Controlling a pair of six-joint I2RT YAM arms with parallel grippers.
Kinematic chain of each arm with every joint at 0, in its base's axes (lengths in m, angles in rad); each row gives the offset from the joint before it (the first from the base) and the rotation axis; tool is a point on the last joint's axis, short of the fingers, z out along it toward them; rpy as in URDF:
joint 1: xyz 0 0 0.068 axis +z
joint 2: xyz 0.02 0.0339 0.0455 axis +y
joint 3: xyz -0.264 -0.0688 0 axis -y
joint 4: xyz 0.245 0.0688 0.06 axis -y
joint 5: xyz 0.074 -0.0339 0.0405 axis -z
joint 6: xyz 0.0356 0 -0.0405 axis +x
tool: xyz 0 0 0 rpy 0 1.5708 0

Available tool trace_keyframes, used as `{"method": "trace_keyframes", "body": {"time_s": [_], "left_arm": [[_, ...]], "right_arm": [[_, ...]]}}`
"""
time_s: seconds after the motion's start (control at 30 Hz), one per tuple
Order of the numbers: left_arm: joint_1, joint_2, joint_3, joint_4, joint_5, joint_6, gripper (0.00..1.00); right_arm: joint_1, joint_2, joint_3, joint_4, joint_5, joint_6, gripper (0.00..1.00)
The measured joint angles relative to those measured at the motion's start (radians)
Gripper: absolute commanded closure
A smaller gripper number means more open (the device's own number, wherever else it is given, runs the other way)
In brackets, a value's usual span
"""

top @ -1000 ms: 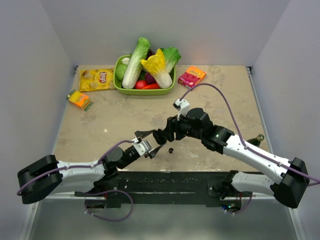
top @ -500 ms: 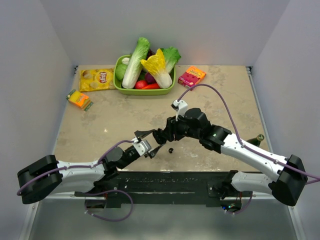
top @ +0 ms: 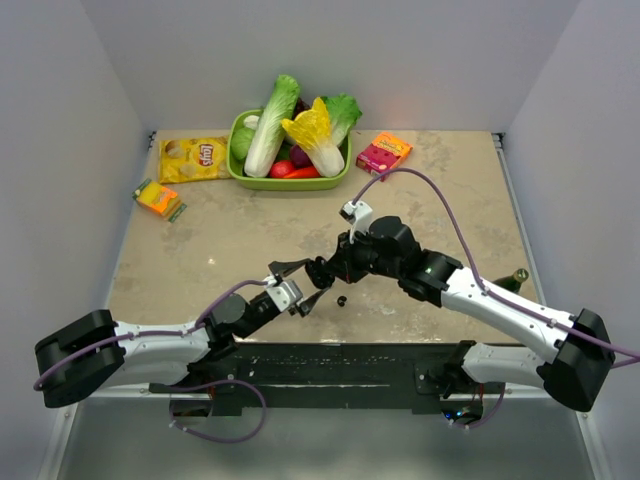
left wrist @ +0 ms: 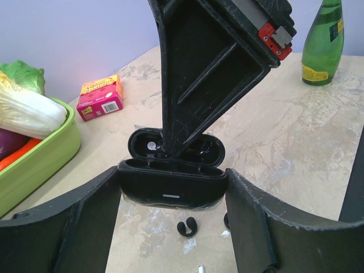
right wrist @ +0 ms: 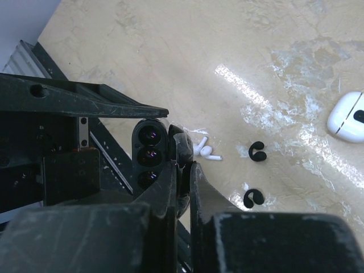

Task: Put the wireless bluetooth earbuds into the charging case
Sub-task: Adjust the charging case.

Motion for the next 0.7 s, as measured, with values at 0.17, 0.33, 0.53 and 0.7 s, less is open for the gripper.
{"method": "trace_keyframes", "body": {"time_s": [0.17, 0.33, 0.53, 0.7], "left_arm": [[-0.006, 0.01, 0.023, -0.034, -0.017, -0.024, 0.45], [-0.006, 0.022, 0.077, -0.084, -0.03, -0.063, 0.0], [-0.004, 0.034, 0.077, -0.137, -0.055, -0.1, 0.0], [-0.003, 0.027, 0.079, -0.194, -0.049, -0.159, 0.0]], "right_arm": [[0.01, -0.005, 0.017, -0.042, 0.029, -0.042, 1.0], [0.011, -0.033, 0.061, -0.114, 0.076, -0.103, 1.0], [0.019, -0.078, 0.111, -0.181, 0.119, -0.168, 1.0], [0.038, -0.091, 0.137, -0.224, 0.16, -0.209, 1.0]]}}
